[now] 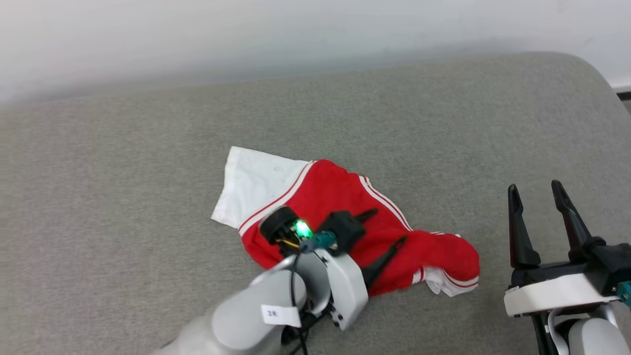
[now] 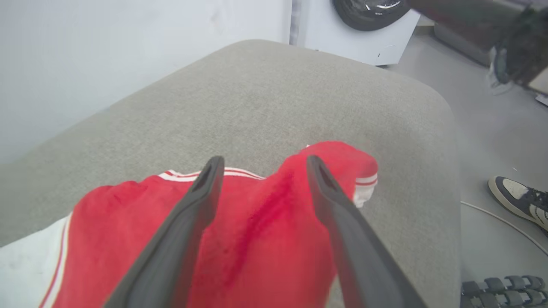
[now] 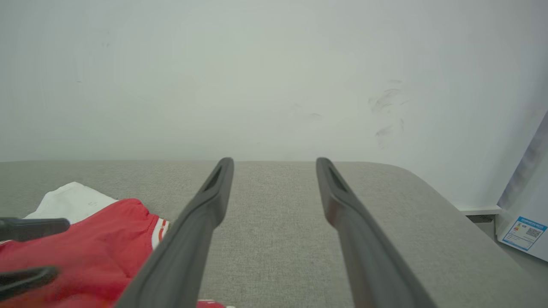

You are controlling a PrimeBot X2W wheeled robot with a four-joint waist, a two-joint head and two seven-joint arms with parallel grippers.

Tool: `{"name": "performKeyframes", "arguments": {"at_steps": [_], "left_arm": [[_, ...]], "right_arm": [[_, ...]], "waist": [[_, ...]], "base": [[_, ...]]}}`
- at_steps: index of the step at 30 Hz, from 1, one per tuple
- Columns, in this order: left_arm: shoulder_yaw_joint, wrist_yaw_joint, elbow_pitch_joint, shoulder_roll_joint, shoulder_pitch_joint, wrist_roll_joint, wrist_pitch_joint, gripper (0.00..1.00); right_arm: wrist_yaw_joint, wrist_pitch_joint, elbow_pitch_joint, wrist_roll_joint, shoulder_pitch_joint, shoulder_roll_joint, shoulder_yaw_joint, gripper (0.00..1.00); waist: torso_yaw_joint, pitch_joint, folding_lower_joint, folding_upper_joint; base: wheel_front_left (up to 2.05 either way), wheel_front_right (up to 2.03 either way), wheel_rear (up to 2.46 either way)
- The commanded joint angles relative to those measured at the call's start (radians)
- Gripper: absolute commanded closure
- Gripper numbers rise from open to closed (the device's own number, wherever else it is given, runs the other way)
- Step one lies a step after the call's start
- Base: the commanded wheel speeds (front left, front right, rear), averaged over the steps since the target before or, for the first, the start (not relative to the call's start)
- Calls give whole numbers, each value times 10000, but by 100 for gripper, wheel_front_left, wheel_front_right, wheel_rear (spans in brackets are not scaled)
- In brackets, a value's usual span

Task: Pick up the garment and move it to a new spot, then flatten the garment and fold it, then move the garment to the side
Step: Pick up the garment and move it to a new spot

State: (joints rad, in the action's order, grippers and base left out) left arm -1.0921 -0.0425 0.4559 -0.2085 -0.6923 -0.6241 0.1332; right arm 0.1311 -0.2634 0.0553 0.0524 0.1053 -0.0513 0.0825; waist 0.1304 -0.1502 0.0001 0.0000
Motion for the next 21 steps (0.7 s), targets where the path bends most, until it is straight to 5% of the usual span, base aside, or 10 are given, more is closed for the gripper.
{"name": "performKeyframes", "arguments": {"at_steps": [1,9,14,21], "left_arm": [[251,122,-3,-139,-130,-87,308,0],[1638,853,-510,-1429,361,-267,1207,0],[3316,1595,-1778,-2470,1543,-7,1332,0],[5890,1765,-3875,-2586,4659,914,1320,0]], "right_arm": [[-7,-21,48,-59,-97,20,-9,0],[-7,-21,109,-151,-392,19,-119,0],[-7,-21,-9,-106,-689,19,-210,0],[-7,-21,-77,11,-1036,19,-368,0]], "waist": [[-291,291,-1,0],[-879,936,-1,0],[-1225,1227,-1,0],[-1457,1428,-1,0]], "base": [[0,0,0],[0,0,0],[0,0,0],[0,0,0]]}}
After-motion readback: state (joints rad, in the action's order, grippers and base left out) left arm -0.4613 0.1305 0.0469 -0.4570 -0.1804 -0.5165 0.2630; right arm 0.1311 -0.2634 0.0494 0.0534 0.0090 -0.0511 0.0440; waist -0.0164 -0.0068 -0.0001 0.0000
